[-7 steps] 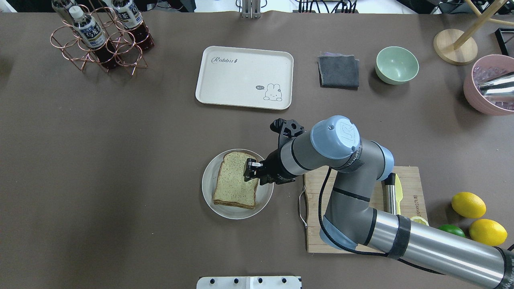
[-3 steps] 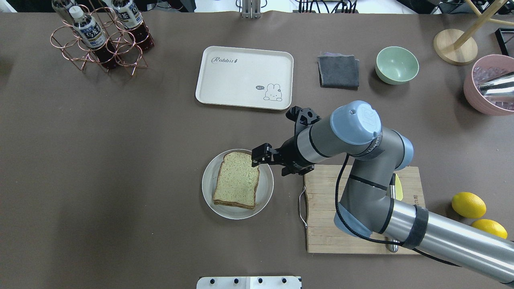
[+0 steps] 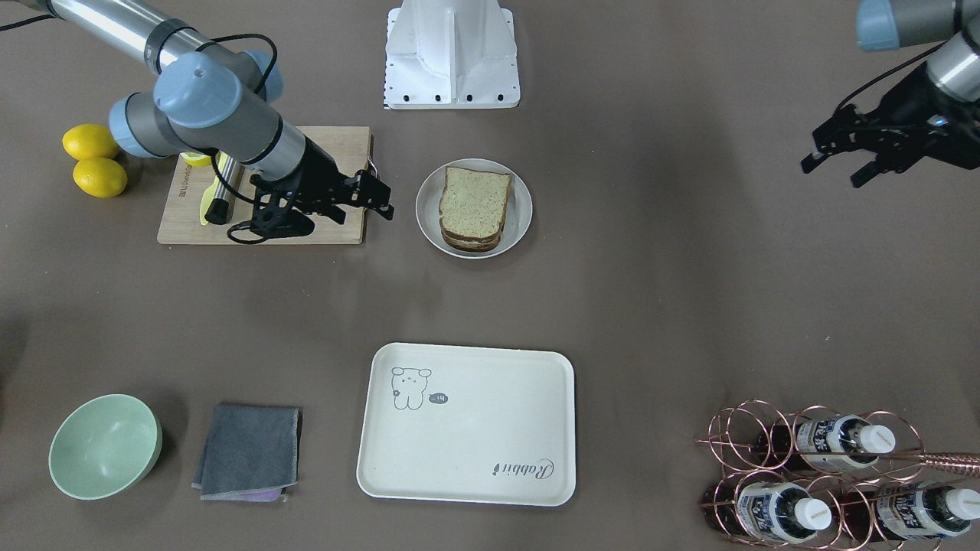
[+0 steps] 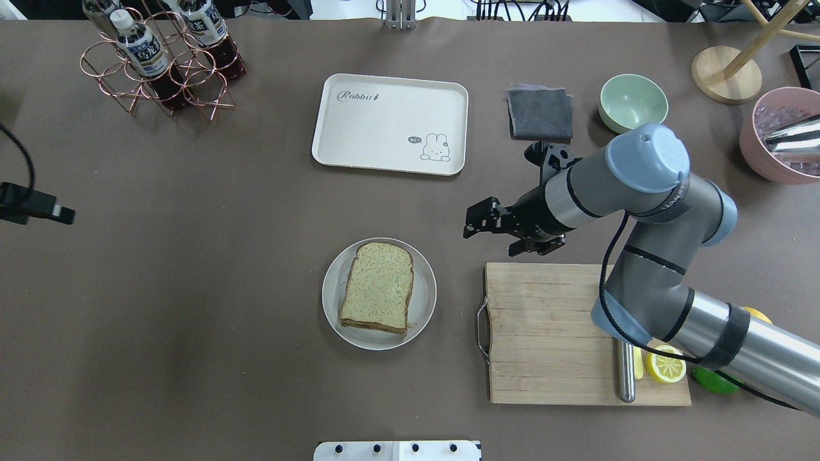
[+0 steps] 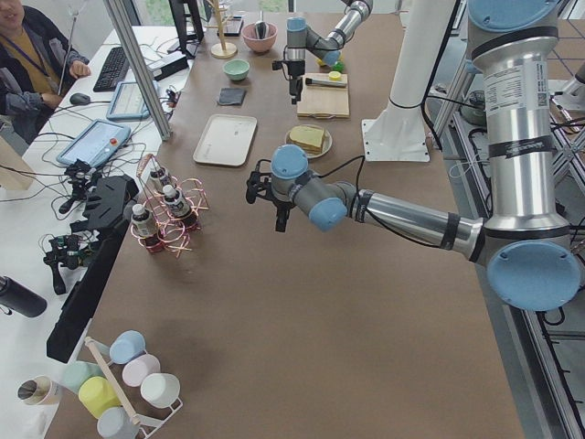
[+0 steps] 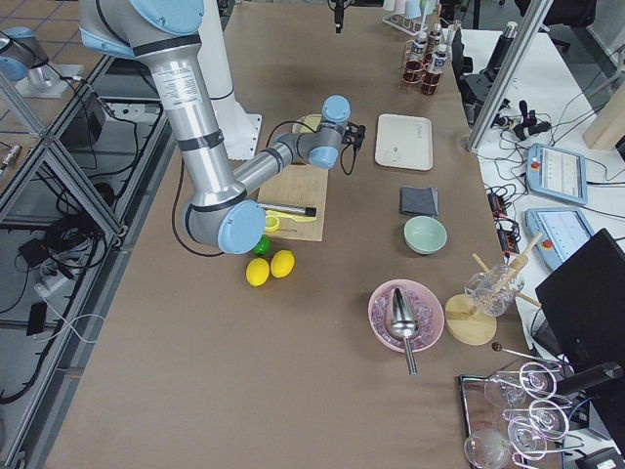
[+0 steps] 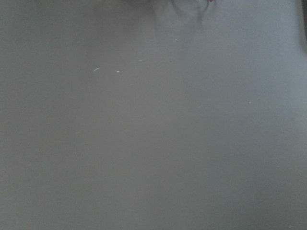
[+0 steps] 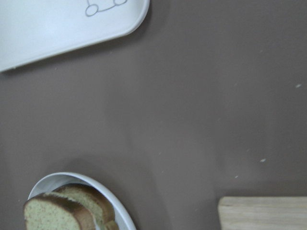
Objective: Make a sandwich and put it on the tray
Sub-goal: 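Withdraw the right gripper while the left gripper reaches to the plate rim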
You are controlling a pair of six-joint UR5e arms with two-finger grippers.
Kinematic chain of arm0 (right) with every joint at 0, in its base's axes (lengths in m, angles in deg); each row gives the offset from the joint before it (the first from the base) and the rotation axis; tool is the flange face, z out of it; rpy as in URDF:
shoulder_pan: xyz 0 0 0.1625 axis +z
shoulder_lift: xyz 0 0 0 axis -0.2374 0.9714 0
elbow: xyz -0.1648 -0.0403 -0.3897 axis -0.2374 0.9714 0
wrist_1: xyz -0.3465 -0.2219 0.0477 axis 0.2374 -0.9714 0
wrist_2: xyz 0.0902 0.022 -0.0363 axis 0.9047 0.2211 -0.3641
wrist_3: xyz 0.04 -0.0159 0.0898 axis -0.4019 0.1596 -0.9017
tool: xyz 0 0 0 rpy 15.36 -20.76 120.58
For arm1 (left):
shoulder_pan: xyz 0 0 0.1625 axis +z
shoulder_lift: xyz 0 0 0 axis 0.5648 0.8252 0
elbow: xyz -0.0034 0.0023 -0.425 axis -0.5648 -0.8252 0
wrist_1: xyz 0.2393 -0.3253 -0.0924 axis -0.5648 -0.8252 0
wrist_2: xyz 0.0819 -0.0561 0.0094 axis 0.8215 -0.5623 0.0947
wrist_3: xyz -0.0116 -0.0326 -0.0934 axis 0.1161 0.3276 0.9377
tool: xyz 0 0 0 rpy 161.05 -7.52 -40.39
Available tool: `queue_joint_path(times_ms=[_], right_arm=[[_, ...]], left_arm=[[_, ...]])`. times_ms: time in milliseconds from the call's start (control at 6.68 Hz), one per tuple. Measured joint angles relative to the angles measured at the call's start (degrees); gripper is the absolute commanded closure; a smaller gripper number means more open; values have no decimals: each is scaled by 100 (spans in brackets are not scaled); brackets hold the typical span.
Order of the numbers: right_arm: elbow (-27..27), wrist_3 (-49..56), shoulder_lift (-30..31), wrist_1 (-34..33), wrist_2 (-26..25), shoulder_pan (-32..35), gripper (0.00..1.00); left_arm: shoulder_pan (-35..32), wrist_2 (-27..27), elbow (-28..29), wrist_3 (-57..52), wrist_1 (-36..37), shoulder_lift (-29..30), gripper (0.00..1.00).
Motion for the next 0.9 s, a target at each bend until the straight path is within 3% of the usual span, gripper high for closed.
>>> queue_joint_path(times_ms=[449, 898], right_arm=[[-345, 1126, 1092, -1, 646, 881, 0], [-412, 2492, 2038, -1, 1128, 1658, 1]], left_arm=[[1510, 728, -41, 1387, 479, 1149, 3], [2647, 1739, -15, 1779, 2149, 2511, 3]])
